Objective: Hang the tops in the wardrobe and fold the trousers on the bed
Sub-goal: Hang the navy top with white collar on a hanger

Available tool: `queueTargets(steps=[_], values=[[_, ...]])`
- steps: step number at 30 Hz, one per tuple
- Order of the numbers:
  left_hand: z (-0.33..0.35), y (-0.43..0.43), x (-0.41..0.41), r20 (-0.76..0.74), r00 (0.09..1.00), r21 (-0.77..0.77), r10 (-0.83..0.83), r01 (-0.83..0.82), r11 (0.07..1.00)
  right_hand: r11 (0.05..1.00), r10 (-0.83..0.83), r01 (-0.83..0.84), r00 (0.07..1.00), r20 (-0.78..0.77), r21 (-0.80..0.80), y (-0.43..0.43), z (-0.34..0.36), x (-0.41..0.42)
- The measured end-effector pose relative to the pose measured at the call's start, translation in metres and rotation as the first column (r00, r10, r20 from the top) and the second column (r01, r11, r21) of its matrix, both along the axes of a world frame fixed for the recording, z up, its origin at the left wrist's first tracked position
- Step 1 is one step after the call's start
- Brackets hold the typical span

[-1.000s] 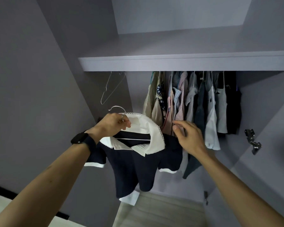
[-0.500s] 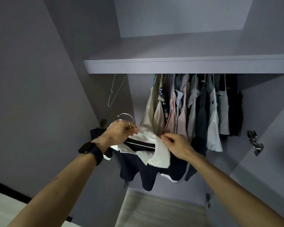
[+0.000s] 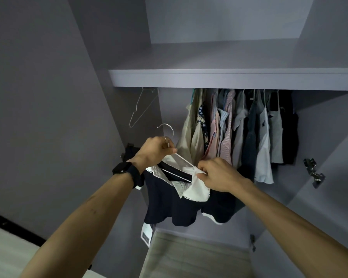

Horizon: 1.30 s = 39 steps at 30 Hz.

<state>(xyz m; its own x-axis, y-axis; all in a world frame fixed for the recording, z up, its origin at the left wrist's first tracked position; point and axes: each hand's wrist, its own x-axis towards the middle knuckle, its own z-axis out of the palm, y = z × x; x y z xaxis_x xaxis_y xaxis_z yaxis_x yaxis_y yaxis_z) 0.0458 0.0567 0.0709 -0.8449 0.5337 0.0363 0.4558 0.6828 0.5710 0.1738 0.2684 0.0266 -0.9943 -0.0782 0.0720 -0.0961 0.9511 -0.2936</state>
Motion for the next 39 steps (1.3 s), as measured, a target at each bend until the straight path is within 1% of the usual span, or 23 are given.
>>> queueTargets(steps=[3, 5, 8, 9, 11, 14, 17, 18, 20, 22, 23, 26, 28, 29, 30, 32, 33, 34, 36, 39], values=[[-0.001, 0.007, -0.004, 0.002, 1.000, 0.021, -0.023, 0.023, 0.999, 0.999, -0.002, -0.003, 0.995, 0.103, 0.046, -0.010, 0.010, -0.008], [-0.002, 0.007, -0.008, 0.012, 1.000, 0.038, -0.025, 0.024, 0.999, 1.000, -0.003, -0.001, 0.985, 0.174, 0.021, -0.019, 0.015, -0.014], [-0.002, -0.001, -0.015, -0.049, 0.999, 0.065, 0.005, -0.002, 0.998, 0.986, -0.069, 0.096, 0.980, 0.188, -0.138, -0.037, 0.018, -0.025], [-0.001, -0.006, -0.019, -0.088, 0.996, 0.058, 0.023, -0.017, 0.998, 0.969, -0.106, 0.144, 0.976, 0.190, -0.199, -0.045, 0.019, -0.030], [-0.001, -0.019, -0.025, -0.171, 0.983, -0.004, 0.068, -0.069, 0.998, 0.910, -0.167, 0.244, 0.955, 0.243, -0.335, -0.062, 0.016, -0.040], [-0.004, -0.051, -0.035, -0.386, 0.918, -0.155, 0.093, -0.164, 0.974, 0.819, -0.243, 0.350, 0.929, 0.278, -0.455, -0.083, 0.014, -0.067], [-0.008, -0.086, -0.044, -0.529, 0.840, -0.226, 0.117, -0.272, 0.935, 0.685, -0.313, 0.447, 0.893, 0.323, -0.575, -0.097, 0.013, -0.099], [-0.010, -0.099, -0.049, -0.565, 0.815, -0.232, 0.131, -0.310, 0.922, 0.664, -0.321, 0.462, 0.886, 0.334, -0.588, -0.103, 0.012, -0.112], [-0.012, -0.112, -0.053, -0.633, 0.767, -0.255, 0.099, -0.328, 0.910, 0.637, -0.345, 0.486, 0.874, 0.343, -0.598, -0.106, 0.010, -0.130], [-0.017, -0.123, -0.062, -0.686, 0.722, -0.231, 0.092, -0.335, 0.914, 0.661, -0.367, 0.488, 0.873, 0.322, -0.570, -0.110, 0.008, -0.152], [-0.019, -0.125, -0.063, -0.710, 0.700, -0.245, 0.077, -0.348, 0.905, 0.662, -0.383, 0.491, 0.871, 0.309, -0.566, -0.110, 0.009, -0.160], [-0.036, -0.119, -0.077, -0.742, 0.665, -0.318, 0.086, -0.463, 0.828, 0.663, -0.422, 0.498, 0.865, 0.270, -0.559, -0.109, 0.005, -0.195], [-0.047, -0.113, -0.087, -0.765, 0.634, -0.350, 0.114, -0.557, 0.753, 0.640, -0.454, 0.509, 0.855, 0.251, -0.575, -0.107, -0.004, -0.218], [-0.053, -0.111, -0.093, -0.786, 0.610, -0.379, 0.099, -0.603, 0.701, 0.631, -0.469, 0.511, 0.851, 0.237, -0.584, -0.105, -0.010, -0.228], [-0.056, -0.112, -0.097, -0.815, 0.576, -0.405, 0.062, -0.643, 0.650, 0.624, -0.484, 0.513, 0.846, 0.224, -0.590, -0.102, -0.014, -0.236], [-0.067, -0.116, -0.107, -0.857, 0.514, -0.459, -0.041, -0.724, 0.515, 0.614, -0.518, 0.530, 0.830, 0.208, -0.585, -0.093, -0.026, -0.251], [-0.069, -0.119, -0.111, -0.883, 0.463, -0.440, -0.076, -0.761, 0.477, 0.613, -0.532, 0.533, 0.824, 0.194, -0.583, -0.088, -0.031, -0.257], [-0.081, -0.120, -0.117, -0.903, 0.418, -0.414, -0.100, -0.782, 0.467, 0.621, -0.551, 0.536, 0.818, 0.167, -0.572, -0.080, -0.041, -0.264], [-0.078, -0.123, -0.122, -0.898, 0.419, -0.435, -0.137, -0.794, 0.424, 0.609, -0.589, 0.537, 0.799, 0.120, -0.584, -0.066, -0.038, -0.275], [-0.088, -0.122, -0.125, -0.917, 0.372, -0.397, -0.144, -0.810, 0.431, 0.659, -0.606, 0.505, 0.796, 0.005, -0.557, -0.047, -0.040, -0.292]])
